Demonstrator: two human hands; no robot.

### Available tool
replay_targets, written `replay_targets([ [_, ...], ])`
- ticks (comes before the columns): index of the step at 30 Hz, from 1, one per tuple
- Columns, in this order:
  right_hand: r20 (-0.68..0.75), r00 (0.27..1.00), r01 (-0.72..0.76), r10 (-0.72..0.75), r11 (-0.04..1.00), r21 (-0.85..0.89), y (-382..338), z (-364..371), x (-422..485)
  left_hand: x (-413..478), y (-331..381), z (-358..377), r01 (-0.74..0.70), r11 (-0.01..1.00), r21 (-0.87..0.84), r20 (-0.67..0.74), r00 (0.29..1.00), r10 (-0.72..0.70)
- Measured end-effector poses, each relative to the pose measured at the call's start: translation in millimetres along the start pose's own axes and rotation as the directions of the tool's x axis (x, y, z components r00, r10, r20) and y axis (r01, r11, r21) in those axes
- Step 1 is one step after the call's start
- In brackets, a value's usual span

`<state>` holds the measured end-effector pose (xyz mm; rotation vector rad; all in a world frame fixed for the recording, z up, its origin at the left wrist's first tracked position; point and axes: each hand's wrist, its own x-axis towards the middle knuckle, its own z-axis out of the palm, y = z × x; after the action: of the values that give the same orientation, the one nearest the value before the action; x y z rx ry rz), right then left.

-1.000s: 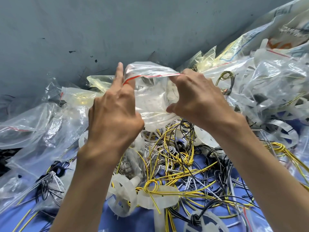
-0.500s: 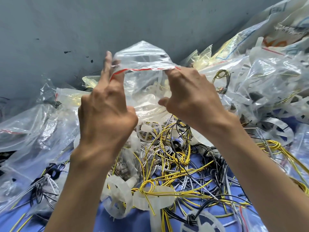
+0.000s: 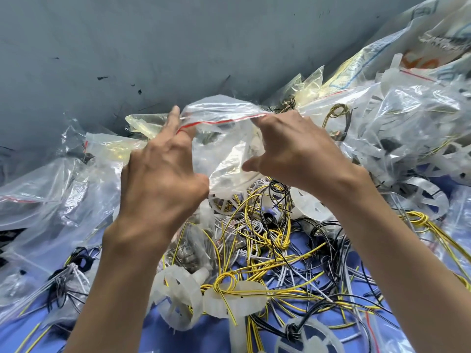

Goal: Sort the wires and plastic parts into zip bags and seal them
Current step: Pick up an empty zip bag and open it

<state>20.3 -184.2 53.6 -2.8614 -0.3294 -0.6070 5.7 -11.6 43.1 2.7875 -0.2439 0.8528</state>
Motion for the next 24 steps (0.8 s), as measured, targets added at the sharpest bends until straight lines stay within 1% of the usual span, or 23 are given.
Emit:
replay_targets([
  [2, 0.038, 0.999, 0.033, -0.035, 0.998, 0.046, 3.1, 0.6, 1.4, 0.4, -0.4, -0.2, 0.004, 1.000, 0.018, -0.012, 1.000, -0.004],
  [4, 0.089, 0.988, 0.116, -0.128, 0.985, 0.128, 9.2, -0.1, 2.9, 0.1, -0.5, -0.5, 0.025, 0.999, 0.024, -0.020, 1.000, -0.024],
  [6, 0.183, 0.953, 0.199, -0.241, 0.954, 0.223, 14.3, -5.2, 3.2, 0.4, -0.8, -1.4, 0.055, 0.998, 0.035, -0.035, 0.998, -0.054],
  [8, 0.231, 0.925, 0.222, -0.301, 0.923, 0.315, 18.9, -12.7, 1.5, 0.8, -0.9, -3.4, 0.087, 0.996, 0.037, -0.066, 0.994, -0.085],
  [10, 0.188, 0.939, 0.191, -0.287, 0.893, 0.406, 25.9, -19.3, 0.1, 0.6, -1.4, -5.8, 0.113, 0.993, 0.034, -0.106, 0.988, -0.109],
  [13, 0.118, 0.975, 0.103, -0.191, 0.848, 0.521, 40.3, -23.8, 1.1, 1.5, -3.0, -7.1, 0.147, 0.988, 0.035, -0.169, 0.976, -0.139],
  [14, 0.128, 0.980, 0.069, -0.155, 0.857, 0.511, 45.7, -23.6, 2.2, 1.7, -3.7, -7.2, 0.161, 0.986, 0.032, -0.177, 0.972, -0.153],
  [15, 0.171, 0.978, 0.027, -0.119, 0.886, 0.463, 50.6, -22.6, 2.6, 1.5, -4.7, -6.7, 0.169, 0.985, 0.029, -0.177, 0.971, -0.162],
  [16, 0.256, 0.963, -0.023, -0.081, 0.926, 0.377, 55.2, -21.2, 2.7, 1.6, -6.1, -6.2, 0.169, 0.985, 0.030, -0.170, 0.972, -0.162],
  [17, 0.379, 0.924, -0.070, -0.037, 0.962, 0.264, 59.6, -18.1, 2.4, 1.8, -7.5, -5.4, 0.164, 0.986, 0.032, -0.157, 0.975, -0.157],
  [18, 0.512, 0.859, -0.100, 0.016, 0.985, 0.137, 63.3, -13.7, 2.1, 2.0, -8.1, -4.1, 0.159, 0.987, 0.031, -0.138, 0.978, -0.153],
  [19, 0.615, 0.785, -0.112, 0.076, 0.993, 0.020, 66.2, -8.9, 1.6, 2.2, -7.9, -2.6, 0.156, 0.987, 0.025, -0.116, 0.981, -0.152],
  [20, 0.674, 0.728, -0.116, 0.128, 0.991, -0.063, 68.5, -4.2, 1.6, 2.2, -6.9, -1.1, 0.158, 0.987, 0.018, -0.094, 0.983, -0.155],
  [21, 0.700, 0.696, -0.121, 0.160, 0.987, -0.105, 70.4, 0.3, 2.5, 2.0, -5.3, 0.1, 0.159, 0.987, 0.015, -0.075, 0.985, -0.157],
  [24, 0.729, 0.658, -0.134, 0.187, 0.982, -0.131, 73.7, 9.9, 5.6, 0.4, -1.7, 3.1, 0.136, 0.991, 0.011, -0.045, 0.990, -0.135],
])
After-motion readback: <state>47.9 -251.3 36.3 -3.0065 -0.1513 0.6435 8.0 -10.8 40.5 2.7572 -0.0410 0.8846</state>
